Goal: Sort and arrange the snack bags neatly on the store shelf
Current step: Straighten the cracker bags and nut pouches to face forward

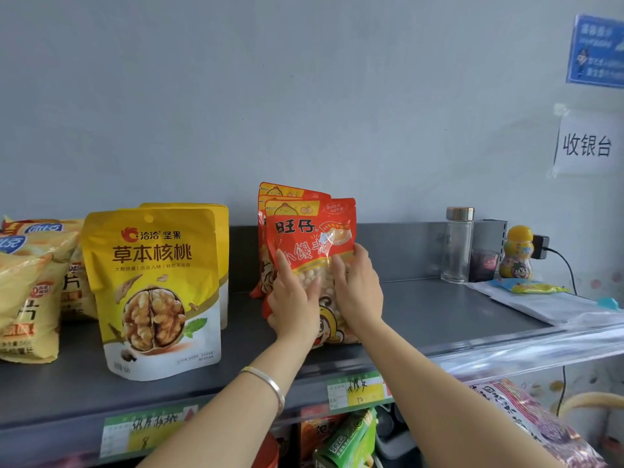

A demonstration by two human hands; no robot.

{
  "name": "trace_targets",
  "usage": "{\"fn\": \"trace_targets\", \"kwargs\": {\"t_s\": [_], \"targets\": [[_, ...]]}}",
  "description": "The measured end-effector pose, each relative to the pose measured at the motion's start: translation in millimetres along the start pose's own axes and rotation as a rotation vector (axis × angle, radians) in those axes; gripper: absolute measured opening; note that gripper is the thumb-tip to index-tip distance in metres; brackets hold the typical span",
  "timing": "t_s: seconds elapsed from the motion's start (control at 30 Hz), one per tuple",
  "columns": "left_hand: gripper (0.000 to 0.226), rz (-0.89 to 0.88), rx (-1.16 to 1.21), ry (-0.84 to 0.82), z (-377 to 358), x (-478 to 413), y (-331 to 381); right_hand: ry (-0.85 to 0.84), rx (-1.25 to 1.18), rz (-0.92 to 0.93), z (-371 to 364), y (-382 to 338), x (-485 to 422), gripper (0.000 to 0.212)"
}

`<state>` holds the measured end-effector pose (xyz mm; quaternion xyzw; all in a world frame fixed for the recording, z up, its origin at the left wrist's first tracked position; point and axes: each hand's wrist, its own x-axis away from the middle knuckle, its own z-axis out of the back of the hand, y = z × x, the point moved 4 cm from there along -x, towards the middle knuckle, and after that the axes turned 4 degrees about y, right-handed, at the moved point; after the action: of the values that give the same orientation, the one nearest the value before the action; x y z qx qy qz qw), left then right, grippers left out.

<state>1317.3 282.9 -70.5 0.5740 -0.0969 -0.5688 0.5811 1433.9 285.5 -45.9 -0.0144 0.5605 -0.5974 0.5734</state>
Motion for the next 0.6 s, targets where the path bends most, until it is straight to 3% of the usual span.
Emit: {"fn": "trace_targets", "kwargs": {"t_s": [0.2,0.4,0.6], "targets": [[0.079,-0.032,0.002,-0.001,-4.1,-9.7,-1.9,-0.143,-0.128,-0.084,-15.0,16.6,5.9,0.061],[0.08,-0.146,0.125,-0.029,-6.4,-14.9,-7.7,-0.161,-0.165,-0.05,-21.7,15.8,-1.2,0.059],[0.067,-0.074,0.082,-0.021,-4.4,-17.2,-13.5,-0.224,-0.13,-0.07,-18.8,24.6,-3.1,0.057]]}}
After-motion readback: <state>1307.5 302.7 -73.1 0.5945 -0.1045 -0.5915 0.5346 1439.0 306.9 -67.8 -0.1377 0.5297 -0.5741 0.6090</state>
